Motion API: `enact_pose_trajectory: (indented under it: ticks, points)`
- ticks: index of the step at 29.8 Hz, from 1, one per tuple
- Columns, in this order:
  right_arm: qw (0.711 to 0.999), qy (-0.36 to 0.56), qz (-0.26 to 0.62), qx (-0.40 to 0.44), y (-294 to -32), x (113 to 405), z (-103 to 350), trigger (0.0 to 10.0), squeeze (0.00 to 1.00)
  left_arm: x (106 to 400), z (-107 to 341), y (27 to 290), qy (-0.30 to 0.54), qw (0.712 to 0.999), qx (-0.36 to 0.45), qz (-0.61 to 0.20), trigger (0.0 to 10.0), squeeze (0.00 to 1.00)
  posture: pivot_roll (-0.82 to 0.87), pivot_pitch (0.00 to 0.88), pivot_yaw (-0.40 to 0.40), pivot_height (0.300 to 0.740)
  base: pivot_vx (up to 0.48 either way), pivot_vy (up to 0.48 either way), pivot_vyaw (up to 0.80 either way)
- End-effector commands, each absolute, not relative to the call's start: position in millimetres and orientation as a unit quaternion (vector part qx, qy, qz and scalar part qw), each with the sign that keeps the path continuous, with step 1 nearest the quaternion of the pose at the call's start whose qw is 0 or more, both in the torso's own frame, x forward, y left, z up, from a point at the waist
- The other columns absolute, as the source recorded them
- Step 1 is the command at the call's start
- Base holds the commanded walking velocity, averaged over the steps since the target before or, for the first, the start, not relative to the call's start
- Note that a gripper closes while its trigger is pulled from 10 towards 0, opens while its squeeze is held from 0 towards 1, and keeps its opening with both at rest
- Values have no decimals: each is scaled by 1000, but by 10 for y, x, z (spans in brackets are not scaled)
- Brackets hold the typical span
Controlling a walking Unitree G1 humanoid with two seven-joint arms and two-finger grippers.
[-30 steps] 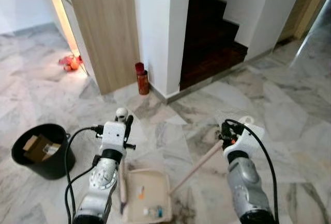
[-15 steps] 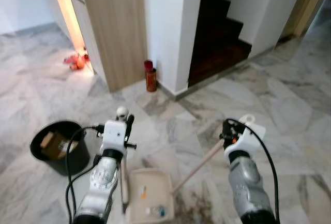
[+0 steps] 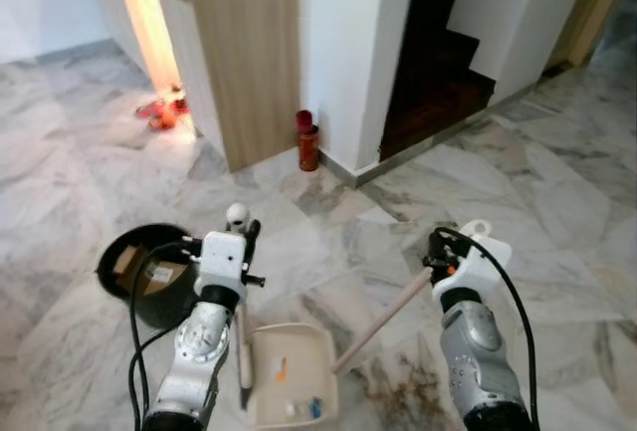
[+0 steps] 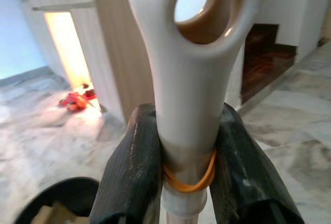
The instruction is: Sweep floor
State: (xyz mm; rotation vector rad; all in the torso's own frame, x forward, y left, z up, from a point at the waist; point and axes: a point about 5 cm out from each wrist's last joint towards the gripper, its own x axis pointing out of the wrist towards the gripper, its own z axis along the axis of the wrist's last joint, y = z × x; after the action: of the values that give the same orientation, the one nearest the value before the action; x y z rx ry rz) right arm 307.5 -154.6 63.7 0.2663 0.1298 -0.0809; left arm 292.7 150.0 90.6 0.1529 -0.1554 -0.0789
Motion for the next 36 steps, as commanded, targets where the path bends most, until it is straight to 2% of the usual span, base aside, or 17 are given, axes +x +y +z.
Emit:
enact_pose_trajectory:
  ticks: [1,23,36]
  points:
    - [986,31,-40,158,-1543,3126,773,10000,0,2966,1027,1463,-104,991,79,-42,10000,0,72,0,-13,740,0,0,0]
    - [988,25,-38,146,-1542,3131,788,10000,0,2961,1026,1456,-106,990,82,-44,10000,0,73,0,-13,740,0,0,0]
    - [989,20,-35,140,-1537,3132,797,10000,0,2957,1022,1451,-105,990,84,-44,10000,0,73,0,-13,740,0,0,742]
